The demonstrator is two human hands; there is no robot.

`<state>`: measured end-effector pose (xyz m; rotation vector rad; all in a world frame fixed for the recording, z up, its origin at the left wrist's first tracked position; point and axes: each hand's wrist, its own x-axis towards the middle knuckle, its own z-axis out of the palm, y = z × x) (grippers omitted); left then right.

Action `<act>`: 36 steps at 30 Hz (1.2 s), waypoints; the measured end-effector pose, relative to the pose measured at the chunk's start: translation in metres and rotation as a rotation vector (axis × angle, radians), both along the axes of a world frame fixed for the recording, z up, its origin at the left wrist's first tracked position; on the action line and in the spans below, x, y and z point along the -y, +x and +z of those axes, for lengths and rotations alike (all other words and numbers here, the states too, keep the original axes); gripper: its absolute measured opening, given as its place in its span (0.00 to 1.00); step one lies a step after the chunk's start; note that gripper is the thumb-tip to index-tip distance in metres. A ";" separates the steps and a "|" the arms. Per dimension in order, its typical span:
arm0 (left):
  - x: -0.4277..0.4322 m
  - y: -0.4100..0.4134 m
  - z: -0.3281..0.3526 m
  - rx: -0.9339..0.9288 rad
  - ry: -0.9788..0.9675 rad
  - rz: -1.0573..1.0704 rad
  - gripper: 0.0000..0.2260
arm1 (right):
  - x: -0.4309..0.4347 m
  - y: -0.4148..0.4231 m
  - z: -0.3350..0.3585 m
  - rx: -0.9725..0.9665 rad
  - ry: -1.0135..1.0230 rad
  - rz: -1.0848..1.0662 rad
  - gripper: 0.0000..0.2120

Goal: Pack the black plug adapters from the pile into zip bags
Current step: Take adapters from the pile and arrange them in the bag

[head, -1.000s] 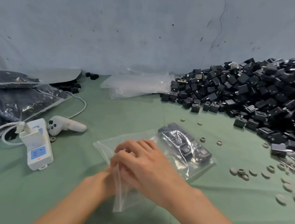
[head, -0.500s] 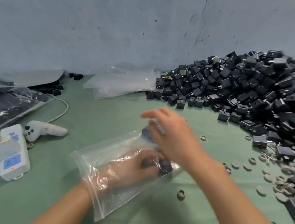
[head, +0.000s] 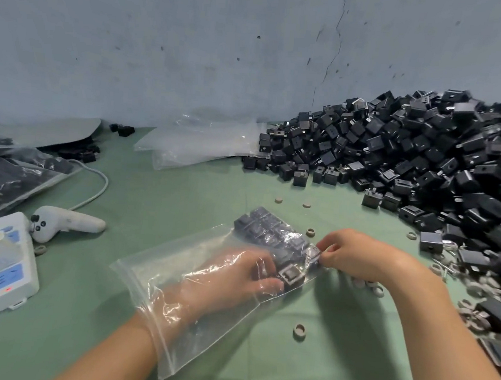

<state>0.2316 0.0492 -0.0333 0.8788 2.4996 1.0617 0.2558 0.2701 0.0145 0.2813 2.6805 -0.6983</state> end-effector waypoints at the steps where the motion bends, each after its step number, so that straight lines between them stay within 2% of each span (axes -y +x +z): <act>1: -0.002 0.000 0.001 -0.031 -0.030 0.001 0.05 | 0.000 0.000 0.001 0.003 -0.006 0.001 0.08; 3: -0.005 0.000 0.002 -0.181 -0.127 0.036 0.07 | 0.001 0.001 0.002 0.005 -0.017 0.004 0.08; 4: -0.006 0.000 0.001 -0.186 -0.123 0.057 0.07 | 0.001 0.002 0.003 0.005 -0.021 0.006 0.08; 8: -0.018 0.004 -0.005 -0.008 -0.028 0.092 0.06 | -0.001 0.000 0.000 0.001 -0.038 -0.009 0.06; 11: -0.019 0.006 -0.001 -0.015 0.035 0.113 0.09 | -0.003 -0.001 -0.002 0.020 -0.057 -0.035 0.14; 14: -0.017 0.005 -0.006 -0.092 -0.062 0.098 0.09 | -0.004 0.000 -0.004 0.038 -0.063 -0.041 0.23; 16: -0.009 0.003 -0.010 -0.231 -0.076 0.135 0.09 | -0.003 0.000 -0.005 0.039 -0.056 -0.031 0.27; 18: -0.001 0.001 -0.011 -0.316 -0.089 0.097 0.09 | -0.001 0.001 -0.006 0.029 -0.051 -0.027 0.28; 20: 0.005 0.002 -0.009 -0.191 -0.056 0.028 0.09 | -0.001 0.002 -0.006 0.009 -0.059 -0.027 0.28; 22: 0.017 0.003 -0.009 -0.161 -0.060 0.078 0.11 | 0.001 0.005 -0.007 -0.015 -0.053 -0.036 0.27; 25: 0.046 0.008 -0.006 -0.271 -0.019 0.195 0.15 | 0.005 0.005 -0.009 -0.064 -0.011 -0.051 0.25; 29: 0.104 0.008 0.006 0.052 0.176 0.397 0.10 | 0.008 0.003 -0.013 -0.113 0.031 -0.083 0.24; 32: 0.148 0.004 0.016 0.067 0.203 0.544 0.07 | 0.010 0.005 -0.014 -0.128 0.036 -0.091 0.23; 34: 0.170 0.004 0.021 0.253 0.318 0.678 0.06 | 0.010 0.006 -0.014 -0.138 0.015 -0.094 0.23; 36: 0.186 0.002 0.025 0.428 0.351 0.753 0.08 | 0.009 0.008 -0.013 -0.144 -0.005 -0.107 0.22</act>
